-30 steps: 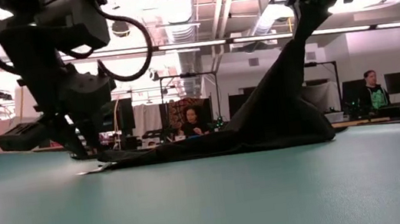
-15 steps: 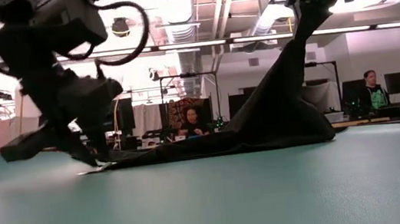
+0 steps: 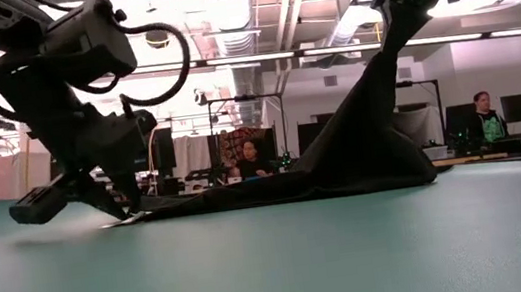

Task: Roll towel into tight, uniform cylinder
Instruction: Fold the towel, then roll the towel

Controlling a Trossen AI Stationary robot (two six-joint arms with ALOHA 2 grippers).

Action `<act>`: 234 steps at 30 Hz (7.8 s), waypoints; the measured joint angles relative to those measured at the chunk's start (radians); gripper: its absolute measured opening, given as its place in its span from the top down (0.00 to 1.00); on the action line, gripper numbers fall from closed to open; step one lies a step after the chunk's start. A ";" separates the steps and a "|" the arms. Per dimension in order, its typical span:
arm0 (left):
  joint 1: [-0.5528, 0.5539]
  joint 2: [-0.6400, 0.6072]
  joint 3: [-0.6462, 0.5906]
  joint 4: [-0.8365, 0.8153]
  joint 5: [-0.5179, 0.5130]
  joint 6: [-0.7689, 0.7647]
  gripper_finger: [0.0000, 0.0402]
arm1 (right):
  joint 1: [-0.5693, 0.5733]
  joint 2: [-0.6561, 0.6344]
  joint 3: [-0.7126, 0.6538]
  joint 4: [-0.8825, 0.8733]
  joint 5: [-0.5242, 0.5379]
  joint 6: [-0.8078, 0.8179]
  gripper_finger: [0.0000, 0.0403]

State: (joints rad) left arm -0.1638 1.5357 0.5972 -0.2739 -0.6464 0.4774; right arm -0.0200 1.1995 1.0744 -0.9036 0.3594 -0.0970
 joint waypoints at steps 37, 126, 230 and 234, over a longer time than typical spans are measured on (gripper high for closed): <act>0.041 -0.332 0.212 -0.298 -0.347 -0.190 1.00 | -0.062 0.000 0.000 -0.001 0.273 0.157 0.99; 0.498 -0.615 -0.012 -0.232 0.347 -0.601 0.69 | -0.283 0.434 0.078 -0.061 0.117 0.310 0.73; 0.155 -0.305 -0.013 0.209 0.422 -0.751 1.00 | -0.220 0.296 -0.196 0.151 -0.431 0.341 0.95; 0.134 -0.305 -0.083 0.296 0.366 -0.783 1.00 | -0.165 0.288 -0.196 0.184 -0.389 0.385 0.98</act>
State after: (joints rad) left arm -0.0295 1.2304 0.5147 0.0222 -0.2807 -0.3054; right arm -0.1854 1.4874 0.8787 -0.7197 -0.0294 0.2878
